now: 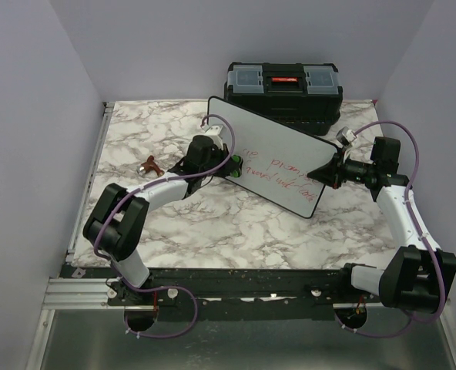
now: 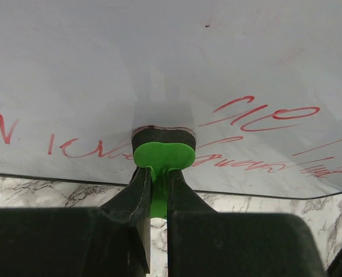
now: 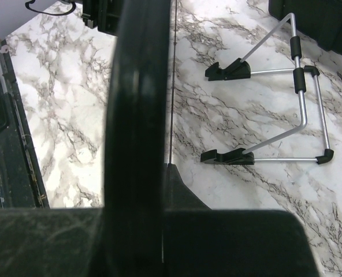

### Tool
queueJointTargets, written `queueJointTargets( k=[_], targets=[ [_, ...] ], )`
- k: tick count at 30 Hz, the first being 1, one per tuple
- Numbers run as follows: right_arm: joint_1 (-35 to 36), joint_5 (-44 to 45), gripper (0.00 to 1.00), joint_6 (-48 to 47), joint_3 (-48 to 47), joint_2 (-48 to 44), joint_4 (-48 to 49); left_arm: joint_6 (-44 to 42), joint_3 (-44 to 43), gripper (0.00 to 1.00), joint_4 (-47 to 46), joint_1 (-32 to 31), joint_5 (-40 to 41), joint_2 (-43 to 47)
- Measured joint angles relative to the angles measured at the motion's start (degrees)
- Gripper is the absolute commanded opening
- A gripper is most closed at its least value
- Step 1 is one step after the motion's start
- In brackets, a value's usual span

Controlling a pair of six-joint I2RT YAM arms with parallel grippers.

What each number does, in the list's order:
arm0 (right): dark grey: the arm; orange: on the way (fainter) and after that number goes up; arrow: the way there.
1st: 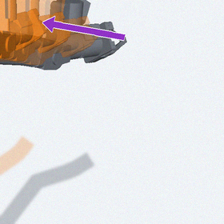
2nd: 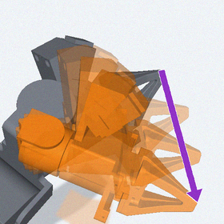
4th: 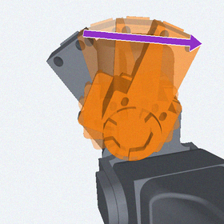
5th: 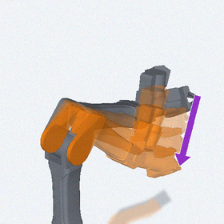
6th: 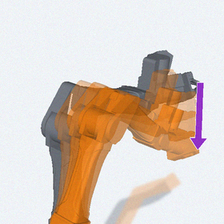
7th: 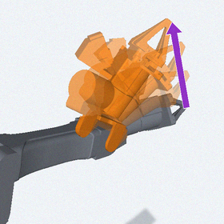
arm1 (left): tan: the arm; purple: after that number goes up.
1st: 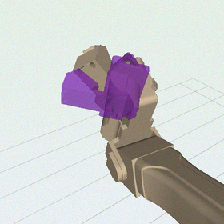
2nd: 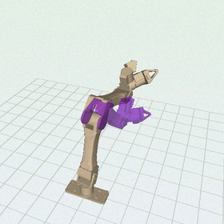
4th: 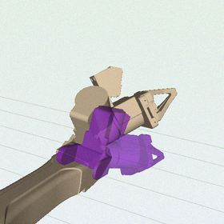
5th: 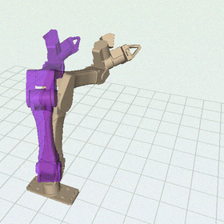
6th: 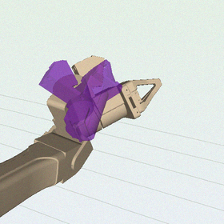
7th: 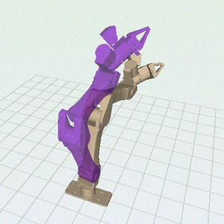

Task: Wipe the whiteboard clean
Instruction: Erase the whiteboard at the whiteboard stand.

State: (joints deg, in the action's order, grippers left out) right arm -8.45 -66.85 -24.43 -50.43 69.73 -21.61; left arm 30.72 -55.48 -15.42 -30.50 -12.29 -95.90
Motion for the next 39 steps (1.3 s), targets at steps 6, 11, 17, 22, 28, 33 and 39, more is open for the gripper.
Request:
queueJointTargets(
  k=[6, 11, 17, 22, 28, 33, 39],
  targets=[
    [0.0, 0.0, 0.01, -0.1, 0.0, 0.0, 0.0, -0.7, -1.8, 0.0, 3.0, 0.0, -0.1, 0.0],
    [0.0, 0.0, 0.01, -0.5, 0.0, -0.1, 0.0, -1.4, -5.3, 0.0, 8.0, -0.4, -0.2, 0.0],
    [0.0, 0.1, 0.01, -0.6, 0.0, -0.2, 0.1, -2.5, -9.2, 0.0, 11.6, -1.7, -0.1, 0.5],
    [0.0, 0.1, 0.01, -0.7, 0.0, -0.2, 0.1, -3.9, -12.2, 0.0, 12.4, -2.1, 0.2, 1.5],
    [0.2, -0.2, 0.01, -0.7, 0.0, -0.3, -0.7, -5.0, -13.4, 0.0, 12.0, -2.2, 0.9, 3.8],
    [0.2, -0.3, 0.01, -0.6, 0.0, -0.3, -0.8, -5.0, -11.2, 0.0, 8.8, -2.2, 1.1, 3.8],
    [0.2, -0.2, 0.01, 0.0, 0.0, -0.3, -0.8, -4.4, -5.4, 0.0, 4.1, -2.3, 1.1, 2.8]
  ],
)
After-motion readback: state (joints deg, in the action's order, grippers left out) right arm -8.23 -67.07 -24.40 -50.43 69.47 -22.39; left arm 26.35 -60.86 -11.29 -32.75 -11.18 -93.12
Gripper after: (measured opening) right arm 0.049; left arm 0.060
